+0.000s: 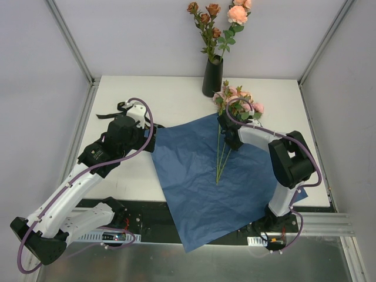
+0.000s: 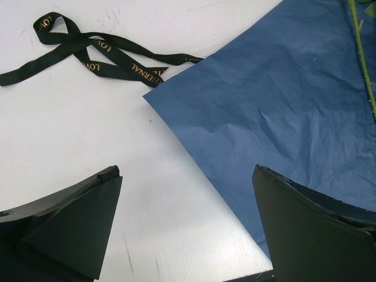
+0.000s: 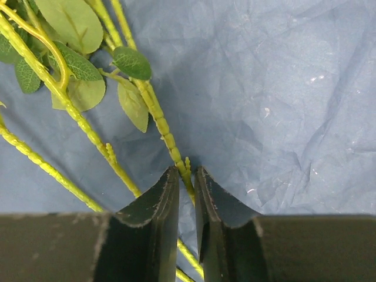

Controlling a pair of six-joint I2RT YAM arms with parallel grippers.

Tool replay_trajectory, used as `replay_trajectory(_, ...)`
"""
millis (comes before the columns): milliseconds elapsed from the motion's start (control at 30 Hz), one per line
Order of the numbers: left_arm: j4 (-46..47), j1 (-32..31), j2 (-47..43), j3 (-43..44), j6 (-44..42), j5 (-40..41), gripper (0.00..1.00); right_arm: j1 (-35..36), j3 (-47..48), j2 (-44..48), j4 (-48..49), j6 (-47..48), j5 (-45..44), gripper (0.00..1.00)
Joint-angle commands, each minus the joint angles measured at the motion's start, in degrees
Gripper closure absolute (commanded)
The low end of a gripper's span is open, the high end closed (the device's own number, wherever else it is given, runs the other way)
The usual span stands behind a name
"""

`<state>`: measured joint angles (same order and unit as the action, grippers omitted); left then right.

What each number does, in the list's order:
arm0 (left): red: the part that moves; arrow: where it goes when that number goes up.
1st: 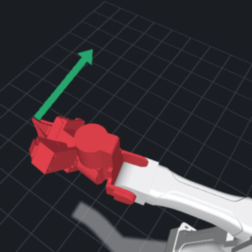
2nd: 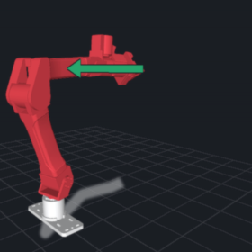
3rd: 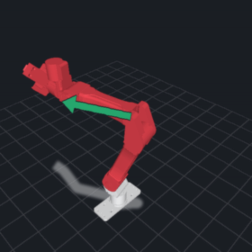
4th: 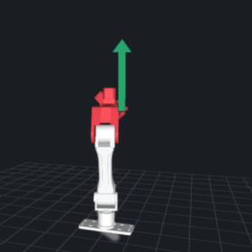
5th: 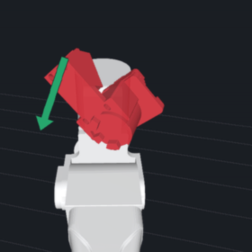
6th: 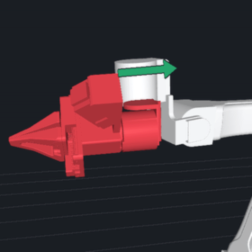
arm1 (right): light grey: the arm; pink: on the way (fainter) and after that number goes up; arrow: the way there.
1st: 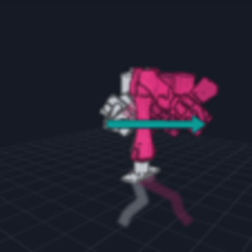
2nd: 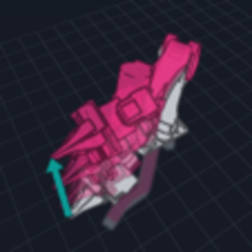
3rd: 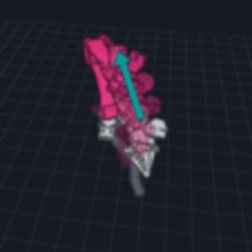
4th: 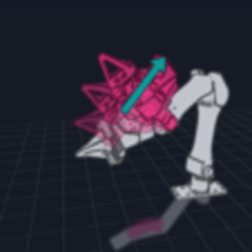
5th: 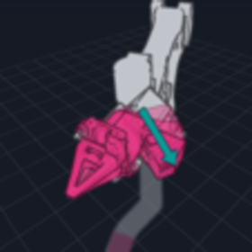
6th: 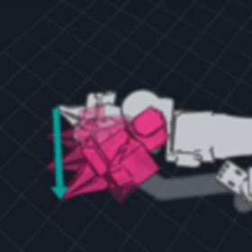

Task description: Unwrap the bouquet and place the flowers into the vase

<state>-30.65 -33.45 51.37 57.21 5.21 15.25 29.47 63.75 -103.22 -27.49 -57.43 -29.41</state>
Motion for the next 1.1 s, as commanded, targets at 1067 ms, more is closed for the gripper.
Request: replay_trajectory(1067, 1.56, -0.56, 0.66, 0.27, -0.82, 0.14, 0.01, 2.52, -14.17, 34.14, 54.07, 44.67, -10.51, 1.00)
